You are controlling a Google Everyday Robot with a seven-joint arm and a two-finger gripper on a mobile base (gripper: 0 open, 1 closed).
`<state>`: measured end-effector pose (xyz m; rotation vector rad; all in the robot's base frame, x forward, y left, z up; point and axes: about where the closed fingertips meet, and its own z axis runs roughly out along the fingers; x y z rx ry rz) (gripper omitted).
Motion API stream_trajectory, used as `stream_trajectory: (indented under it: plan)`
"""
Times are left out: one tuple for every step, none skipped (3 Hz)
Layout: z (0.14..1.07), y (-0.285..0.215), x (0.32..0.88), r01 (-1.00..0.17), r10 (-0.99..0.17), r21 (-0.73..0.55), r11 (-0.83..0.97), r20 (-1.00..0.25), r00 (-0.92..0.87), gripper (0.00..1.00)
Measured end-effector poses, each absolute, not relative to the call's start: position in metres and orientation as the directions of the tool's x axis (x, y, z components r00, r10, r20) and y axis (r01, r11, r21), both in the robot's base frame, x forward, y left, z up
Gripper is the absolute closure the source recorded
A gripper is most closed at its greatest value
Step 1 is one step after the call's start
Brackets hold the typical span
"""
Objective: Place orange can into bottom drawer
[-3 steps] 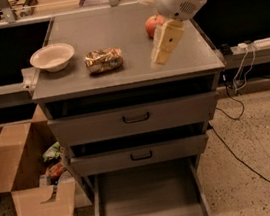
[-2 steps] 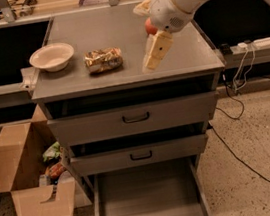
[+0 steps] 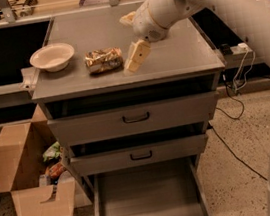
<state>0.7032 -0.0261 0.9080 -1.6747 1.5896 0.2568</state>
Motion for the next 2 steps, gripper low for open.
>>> stream_trajectory:
  plan:
    - [0.887,-0.001,0.727,-0.936,-0.680,-0.331,0.121,-0.714,0.165,0.00]
    - [0.877,0.015,0.738,-0.955,-0.624,-0.258,0.143,-0.773,0.115,0.00]
